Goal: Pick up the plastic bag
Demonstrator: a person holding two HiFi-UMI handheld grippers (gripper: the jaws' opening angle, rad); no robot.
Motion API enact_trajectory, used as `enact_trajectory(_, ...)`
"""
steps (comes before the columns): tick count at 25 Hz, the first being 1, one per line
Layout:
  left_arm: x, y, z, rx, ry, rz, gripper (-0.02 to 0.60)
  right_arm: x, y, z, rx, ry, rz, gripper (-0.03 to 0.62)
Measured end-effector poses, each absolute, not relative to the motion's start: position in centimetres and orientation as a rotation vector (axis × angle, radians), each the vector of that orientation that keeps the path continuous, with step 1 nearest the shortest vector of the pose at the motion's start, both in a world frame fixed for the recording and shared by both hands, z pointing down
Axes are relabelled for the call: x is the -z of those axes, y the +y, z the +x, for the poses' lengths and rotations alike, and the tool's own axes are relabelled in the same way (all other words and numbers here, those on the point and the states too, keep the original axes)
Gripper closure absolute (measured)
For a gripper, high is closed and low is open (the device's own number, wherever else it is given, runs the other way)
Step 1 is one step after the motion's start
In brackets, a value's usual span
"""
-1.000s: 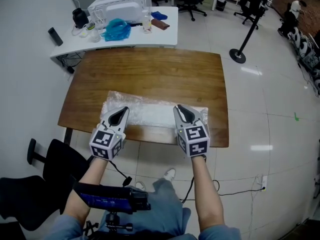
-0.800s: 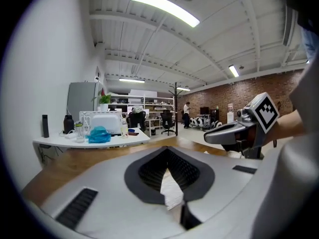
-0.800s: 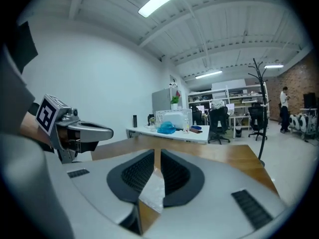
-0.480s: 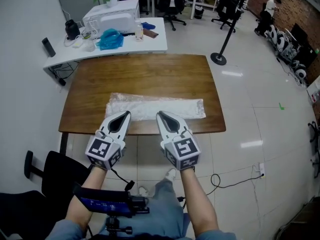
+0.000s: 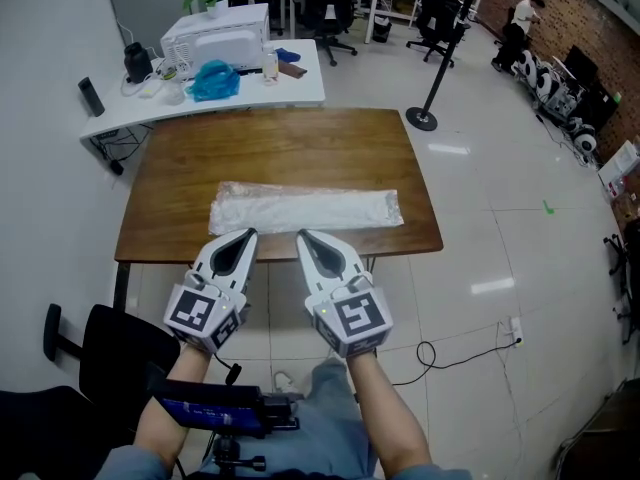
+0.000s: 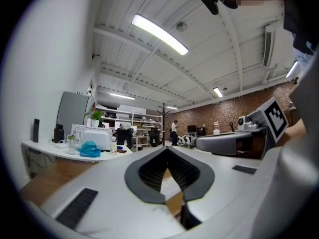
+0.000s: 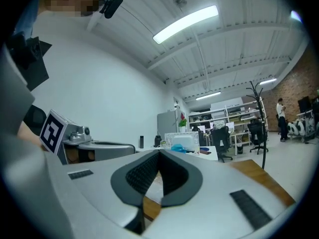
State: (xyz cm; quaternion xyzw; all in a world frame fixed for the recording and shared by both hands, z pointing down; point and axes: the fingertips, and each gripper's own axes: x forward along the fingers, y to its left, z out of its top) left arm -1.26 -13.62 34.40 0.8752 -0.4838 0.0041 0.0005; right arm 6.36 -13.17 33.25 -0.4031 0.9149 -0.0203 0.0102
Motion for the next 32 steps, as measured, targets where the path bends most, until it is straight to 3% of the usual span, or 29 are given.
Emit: enact_trajectory(32,-33.5,-13.5,0.7,-0.029,-1.494,2.783,0.571,-32.5,-12.8,6.1,0.025,2.844,-1.25,0.594)
